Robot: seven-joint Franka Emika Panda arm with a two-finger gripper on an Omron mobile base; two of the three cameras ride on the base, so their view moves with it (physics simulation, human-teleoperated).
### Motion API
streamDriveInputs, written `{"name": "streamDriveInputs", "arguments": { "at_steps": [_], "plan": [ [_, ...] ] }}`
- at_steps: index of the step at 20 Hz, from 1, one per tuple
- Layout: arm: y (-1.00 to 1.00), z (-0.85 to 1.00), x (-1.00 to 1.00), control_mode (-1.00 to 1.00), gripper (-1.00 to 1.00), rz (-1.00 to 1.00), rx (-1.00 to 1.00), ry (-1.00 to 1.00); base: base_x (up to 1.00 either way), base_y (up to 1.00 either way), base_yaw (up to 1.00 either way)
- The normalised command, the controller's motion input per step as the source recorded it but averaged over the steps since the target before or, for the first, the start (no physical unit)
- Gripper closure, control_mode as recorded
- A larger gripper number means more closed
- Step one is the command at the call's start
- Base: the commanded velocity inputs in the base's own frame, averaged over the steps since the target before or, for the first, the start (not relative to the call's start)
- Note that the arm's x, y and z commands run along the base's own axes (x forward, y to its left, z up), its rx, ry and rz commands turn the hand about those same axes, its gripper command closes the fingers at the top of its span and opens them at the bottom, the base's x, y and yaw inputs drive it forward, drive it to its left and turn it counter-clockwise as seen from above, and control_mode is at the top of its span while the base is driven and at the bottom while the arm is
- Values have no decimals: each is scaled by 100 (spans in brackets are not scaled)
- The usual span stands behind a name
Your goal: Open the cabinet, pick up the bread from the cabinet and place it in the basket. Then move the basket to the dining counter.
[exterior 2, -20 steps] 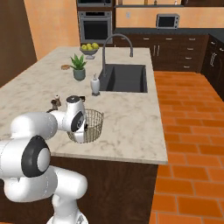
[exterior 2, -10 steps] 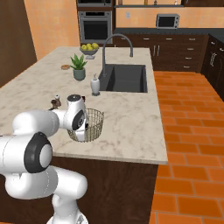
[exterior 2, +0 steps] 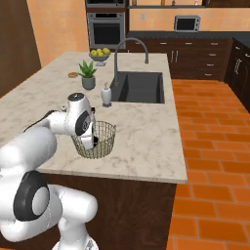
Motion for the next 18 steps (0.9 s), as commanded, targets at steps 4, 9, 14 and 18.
{"name": "streamDriveInputs", "arguments": {
  "at_steps": [4,9,14,18],
  "plan": [
    [4,98,-65,-100,-100,16,-14,-10,0,0,0],
    [10,85,-85,-100,-100,26,-8,-13,0,0,0],
    [44,71,-76,-100,-100,47,-7,-2,0,0,0],
    [62,76,-67,-100,-100,49,-16,0,0,0,0]
  ]
}}
